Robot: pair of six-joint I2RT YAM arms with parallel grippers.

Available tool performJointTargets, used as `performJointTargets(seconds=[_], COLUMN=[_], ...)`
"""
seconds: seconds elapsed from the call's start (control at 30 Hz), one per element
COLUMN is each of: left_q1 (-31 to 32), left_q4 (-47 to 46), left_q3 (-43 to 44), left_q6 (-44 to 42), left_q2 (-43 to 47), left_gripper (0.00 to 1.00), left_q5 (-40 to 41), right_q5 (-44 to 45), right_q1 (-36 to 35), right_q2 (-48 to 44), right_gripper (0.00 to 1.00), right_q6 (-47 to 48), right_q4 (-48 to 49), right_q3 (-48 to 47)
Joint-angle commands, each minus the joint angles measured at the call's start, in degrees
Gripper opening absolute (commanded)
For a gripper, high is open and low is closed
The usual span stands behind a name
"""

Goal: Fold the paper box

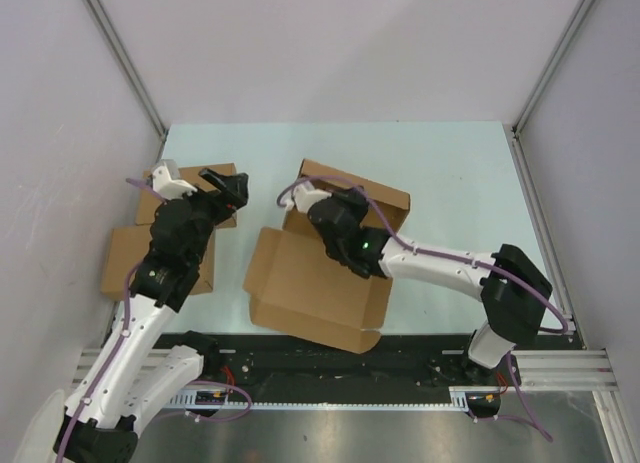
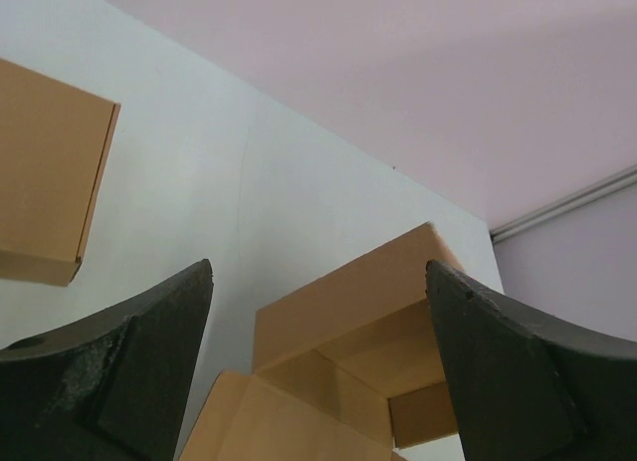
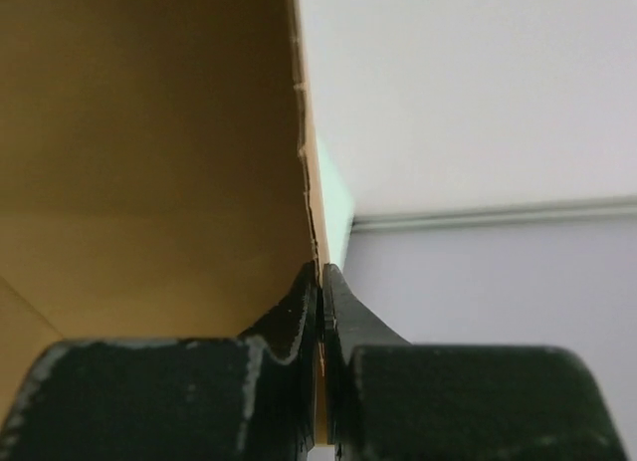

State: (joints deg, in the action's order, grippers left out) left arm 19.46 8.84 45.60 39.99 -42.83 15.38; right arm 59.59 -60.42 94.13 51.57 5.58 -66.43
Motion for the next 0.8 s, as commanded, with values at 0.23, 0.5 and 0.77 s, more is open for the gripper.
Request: performJointTargets(seconds=[0.23,0.5,0.77], left_q1=[-2.15,-2.24,-2.15], left_q4=[-0.14,-1.81,-4.18], left_q3=[12.04,11.26,6.17], left_q6=[-1.84,-0.26,2.99], left_q2=[-1.99,-0.68,0.20], left_gripper=[0.93,0.94,0.92], left_q5=[2.20,1.15,-2.80], right_q5=[-29.48,-68.33,-77.43], right_q1=[26.21,54.32,58.85], right_q2=[-6.06,-12.38,-16.16], right_gripper=[0.00,0.00,0.00], right_q6=[-51.01,-75.89,-91.63], right_q4=[-41.17,-37.76,-27.83], right_q3=[-20.49,-6.88,7.79])
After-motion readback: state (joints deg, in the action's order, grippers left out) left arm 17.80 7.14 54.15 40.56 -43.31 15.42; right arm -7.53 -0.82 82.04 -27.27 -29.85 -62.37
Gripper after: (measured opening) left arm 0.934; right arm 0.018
